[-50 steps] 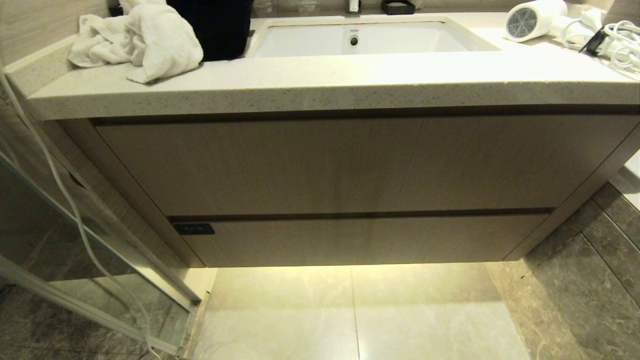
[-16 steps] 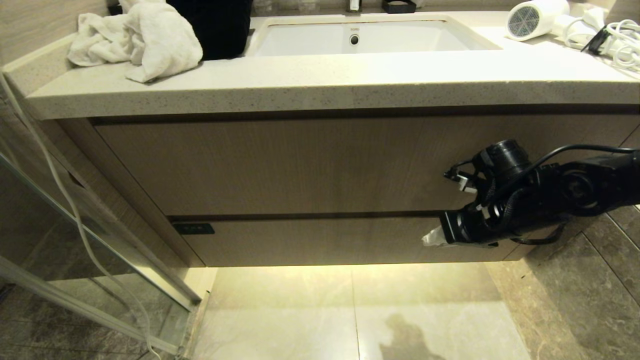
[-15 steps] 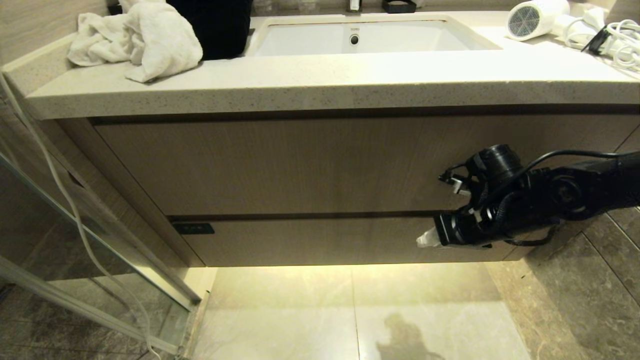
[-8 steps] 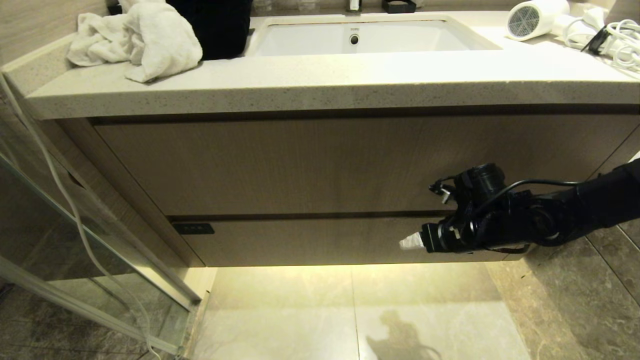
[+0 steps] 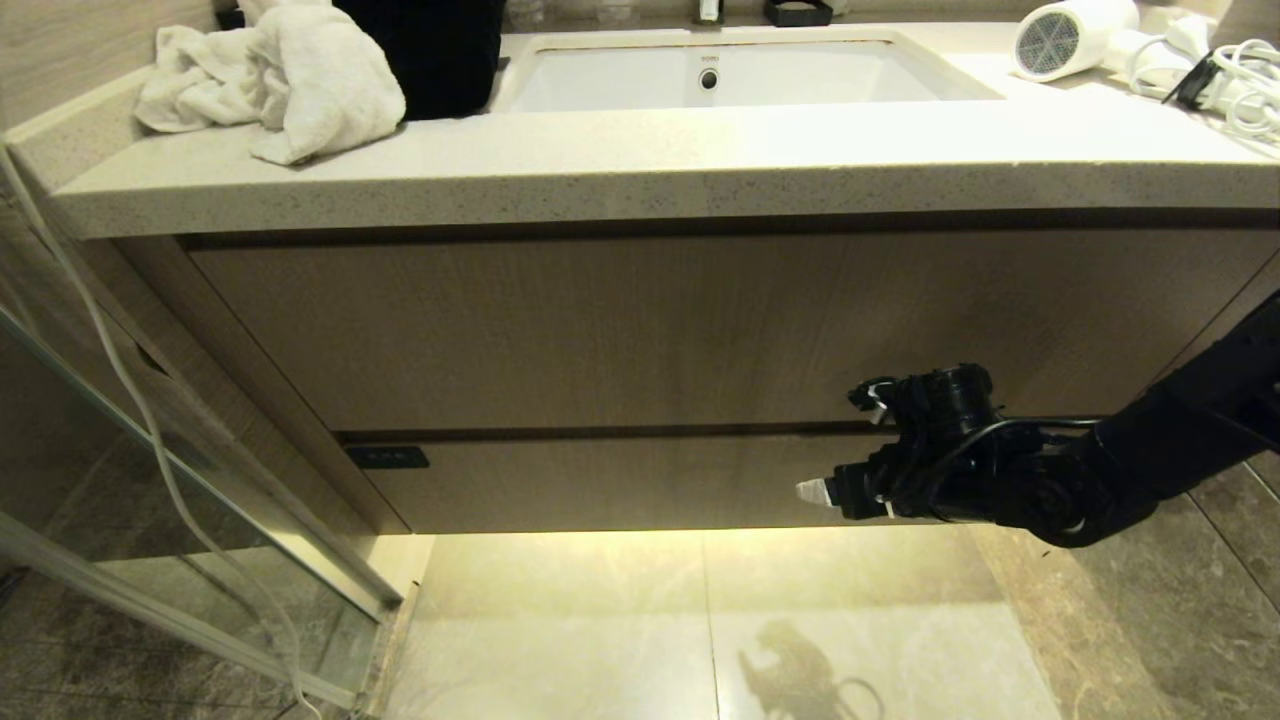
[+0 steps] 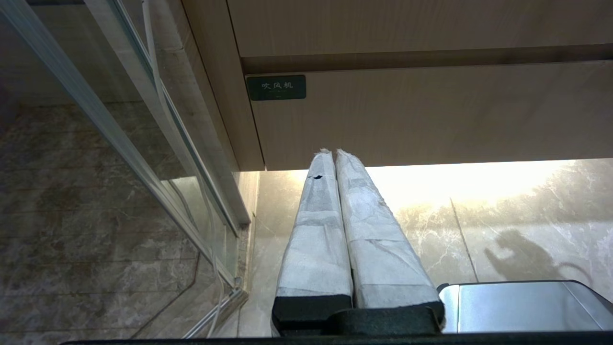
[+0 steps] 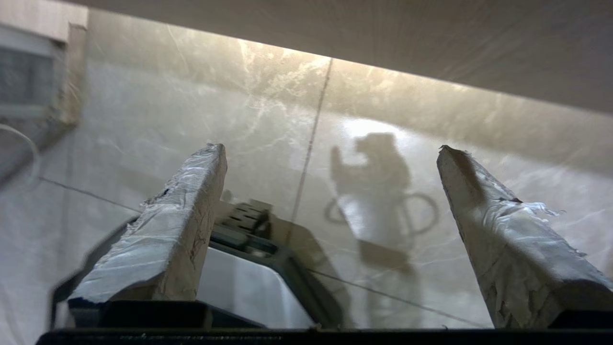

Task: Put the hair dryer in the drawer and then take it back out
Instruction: Pull open the drawer

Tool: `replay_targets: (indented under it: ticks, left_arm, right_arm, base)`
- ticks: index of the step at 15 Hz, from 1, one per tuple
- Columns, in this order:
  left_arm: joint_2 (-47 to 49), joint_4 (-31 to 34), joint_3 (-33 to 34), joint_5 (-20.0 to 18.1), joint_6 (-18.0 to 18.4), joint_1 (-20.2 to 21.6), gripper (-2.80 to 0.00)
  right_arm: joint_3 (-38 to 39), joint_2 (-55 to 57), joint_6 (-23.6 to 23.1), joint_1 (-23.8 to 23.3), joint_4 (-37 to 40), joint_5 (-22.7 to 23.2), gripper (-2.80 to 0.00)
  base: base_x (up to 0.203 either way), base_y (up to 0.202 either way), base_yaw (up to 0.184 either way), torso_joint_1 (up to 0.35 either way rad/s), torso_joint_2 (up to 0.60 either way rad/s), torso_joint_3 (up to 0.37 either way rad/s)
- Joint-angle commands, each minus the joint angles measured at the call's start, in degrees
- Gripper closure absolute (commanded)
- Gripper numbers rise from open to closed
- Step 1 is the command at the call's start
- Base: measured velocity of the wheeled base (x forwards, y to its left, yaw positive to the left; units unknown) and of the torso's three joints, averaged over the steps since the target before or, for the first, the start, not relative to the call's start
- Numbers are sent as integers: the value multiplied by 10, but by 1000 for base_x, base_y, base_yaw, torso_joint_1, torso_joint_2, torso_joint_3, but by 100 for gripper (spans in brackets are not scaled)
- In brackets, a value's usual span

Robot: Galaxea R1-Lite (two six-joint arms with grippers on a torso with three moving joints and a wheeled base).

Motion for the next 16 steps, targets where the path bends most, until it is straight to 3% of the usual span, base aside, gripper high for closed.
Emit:
replay_targets:
  ticks: [1,3,4,6,7,10,12,16]
  left_arm:
    - [0,0,0,0,0,0,0]
    - [0,0,0,0,0,0,0]
    - [0,0,0,0,0,0,0]
    - [0,0,0,0,0,0,0]
    - [0,0,0,0,0,0,0]
    - [0,0,1,0,0,0,0]
    - [0,0,0,0,0,0,0]
    - [0,0,0,0,0,0,0]
  right_arm:
    - [-5,-4,-47,-4,2,14,-280]
    - [-5,-7,-179,-15,29,69,-280]
    - [-4,-9,-212,-19,56,91,-280]
    - [-3,-14,-219,-34,83,154,-280]
    - [2,-19,-240,-39,89,159,-280]
    - [21,-32,-398,-63,89,157,-280]
    - [28,-31,-478,-74,38,158,-280]
    - [41,-10,-529,-75,-38,157,-280]
  base:
    - [0,0,0,0,0,0]
    - [0,0,0,0,0,0]
    - [0,0,0,0,0,0]
    - [0,0,0,0,0,0]
    - [0,0,0,0,0,0]
    - [0,0,0,0,0,0]
    - [0,0,0,0,0,0]
    - [0,0,0,0,0,0]
